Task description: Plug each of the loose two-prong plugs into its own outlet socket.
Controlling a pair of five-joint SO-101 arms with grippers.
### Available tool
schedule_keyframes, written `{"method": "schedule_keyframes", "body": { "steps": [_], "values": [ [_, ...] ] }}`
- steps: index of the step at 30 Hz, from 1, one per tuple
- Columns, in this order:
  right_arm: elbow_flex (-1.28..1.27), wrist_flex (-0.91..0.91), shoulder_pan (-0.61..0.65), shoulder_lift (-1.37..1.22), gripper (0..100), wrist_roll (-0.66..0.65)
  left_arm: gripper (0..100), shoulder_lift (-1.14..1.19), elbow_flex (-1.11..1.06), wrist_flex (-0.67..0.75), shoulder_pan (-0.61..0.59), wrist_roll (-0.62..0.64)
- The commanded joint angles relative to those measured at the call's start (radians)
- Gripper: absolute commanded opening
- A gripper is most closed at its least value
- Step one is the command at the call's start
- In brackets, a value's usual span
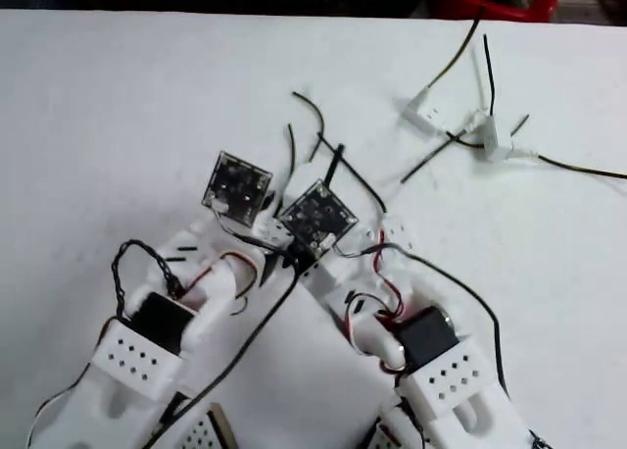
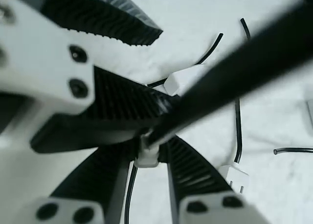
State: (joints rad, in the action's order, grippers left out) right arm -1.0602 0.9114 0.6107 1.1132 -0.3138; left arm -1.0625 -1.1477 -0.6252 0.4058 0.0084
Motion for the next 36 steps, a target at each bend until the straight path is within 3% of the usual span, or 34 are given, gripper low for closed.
{"method": "schedule_keyframes", "body": {
  "steps": [1, 8, 13, 22, 27, 36],
  "values": [
    [0.008, -0.024, 0.008, 0.019, 1.7, -0.006, 23, -0.030, 0.049, 0.015, 0.031, 0.003],
    [0.008, -0.021, -0.048, 0.025, 1.7, -0.006, 23, -0.024, 0.049, -0.017, -0.047, 0.005],
    [0.011, -0.044, -0.162, 0.022, 1.7, 0.000, 31, -0.021, 0.060, -0.117, -0.133, 0.009],
    [0.006, -0.101, -0.325, 0.018, 1.7, 0.044, 32, 0.018, 0.137, -0.206, -0.151, -0.035],
    [-0.017, -0.159, -0.400, 0.018, 1.7, 0.061, 32, 0.272, 0.336, -0.290, -0.151, -0.040],
    [-0.057, -0.231, -0.469, 0.018, 1.8, 0.124, 32, 0.837, 0.672, -0.287, -0.153, -0.153]
  ]
}}
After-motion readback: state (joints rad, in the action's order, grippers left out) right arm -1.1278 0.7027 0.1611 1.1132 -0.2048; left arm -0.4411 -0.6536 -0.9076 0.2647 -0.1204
